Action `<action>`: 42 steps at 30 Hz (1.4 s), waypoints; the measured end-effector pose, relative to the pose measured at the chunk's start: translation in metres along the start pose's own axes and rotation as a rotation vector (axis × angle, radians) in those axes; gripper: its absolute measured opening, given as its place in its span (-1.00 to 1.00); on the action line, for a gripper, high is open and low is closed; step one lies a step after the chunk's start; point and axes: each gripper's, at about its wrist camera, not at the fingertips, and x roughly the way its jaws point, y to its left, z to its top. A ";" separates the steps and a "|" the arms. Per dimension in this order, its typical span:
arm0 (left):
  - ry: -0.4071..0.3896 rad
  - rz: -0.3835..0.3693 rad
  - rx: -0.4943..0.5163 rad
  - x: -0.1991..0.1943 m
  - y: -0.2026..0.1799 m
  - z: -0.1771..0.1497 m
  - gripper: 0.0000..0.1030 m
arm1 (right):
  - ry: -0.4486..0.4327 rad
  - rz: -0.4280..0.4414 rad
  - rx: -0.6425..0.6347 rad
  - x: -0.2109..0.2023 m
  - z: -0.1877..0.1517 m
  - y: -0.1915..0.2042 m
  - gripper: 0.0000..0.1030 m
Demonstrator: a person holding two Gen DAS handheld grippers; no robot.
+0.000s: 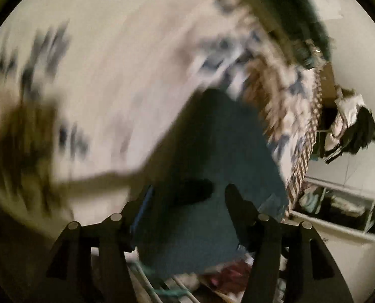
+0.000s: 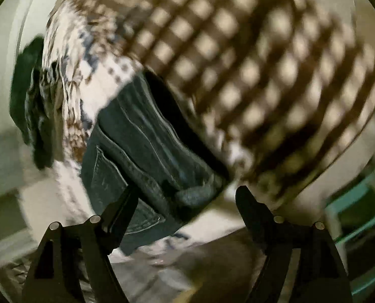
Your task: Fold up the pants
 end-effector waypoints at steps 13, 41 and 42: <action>-0.032 0.146 0.205 0.023 -0.018 -0.023 -0.14 | -0.128 -0.108 -0.097 0.010 -0.025 0.016 -0.67; 0.003 0.008 0.248 0.059 -0.033 0.015 0.90 | -0.044 0.346 -0.057 0.085 -0.042 -0.006 0.86; 0.006 0.002 0.245 0.060 -0.032 0.016 0.92 | -0.055 0.364 -0.051 0.088 -0.041 -0.005 0.90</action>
